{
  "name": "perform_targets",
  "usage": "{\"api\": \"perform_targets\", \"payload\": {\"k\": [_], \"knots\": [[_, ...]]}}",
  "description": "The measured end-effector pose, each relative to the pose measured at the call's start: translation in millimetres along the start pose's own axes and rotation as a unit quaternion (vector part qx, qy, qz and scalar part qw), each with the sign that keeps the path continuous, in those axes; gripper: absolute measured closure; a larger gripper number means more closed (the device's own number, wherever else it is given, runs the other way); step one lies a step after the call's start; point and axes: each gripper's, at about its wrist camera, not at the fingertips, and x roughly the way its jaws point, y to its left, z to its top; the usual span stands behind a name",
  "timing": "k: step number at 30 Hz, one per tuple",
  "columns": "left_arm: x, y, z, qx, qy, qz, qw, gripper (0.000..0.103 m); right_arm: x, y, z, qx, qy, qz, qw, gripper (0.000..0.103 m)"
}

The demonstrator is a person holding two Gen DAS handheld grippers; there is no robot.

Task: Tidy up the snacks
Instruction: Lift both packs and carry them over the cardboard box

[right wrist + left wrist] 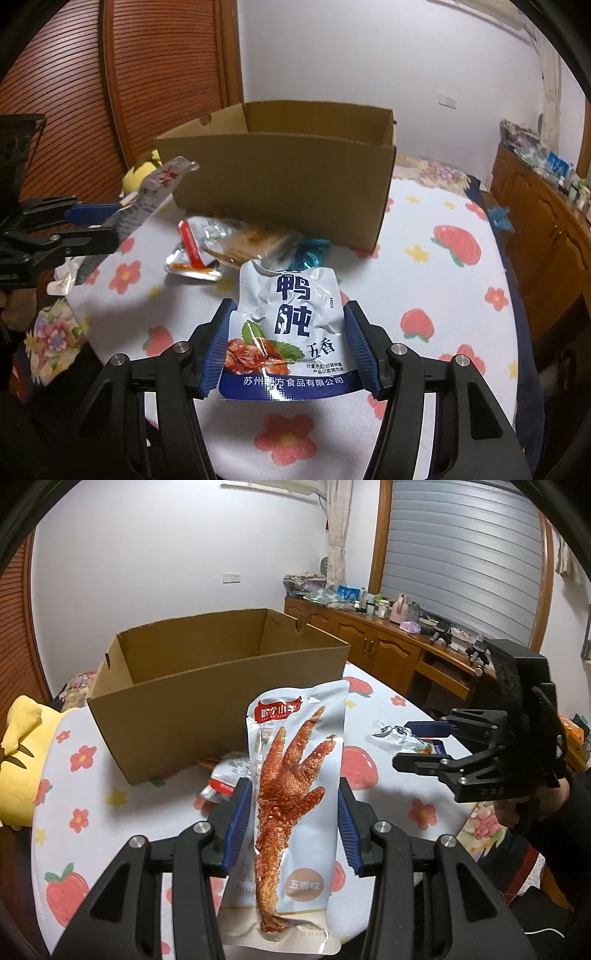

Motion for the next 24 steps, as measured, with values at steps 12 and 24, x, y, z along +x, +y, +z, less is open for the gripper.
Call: {"api": "perform_targets", "payload": {"k": [12,24], "knots": [[-8,12,21,0.002,-0.022,0.022,0.9995,0.060,-14,8,24,-0.008,-0.030,0.009,0.999,0.042],[-9,34,73,0.012,-0.050,0.043,0.9977,0.060,-7,11,86,-0.037,-0.067,0.018,0.997,0.042]]}}
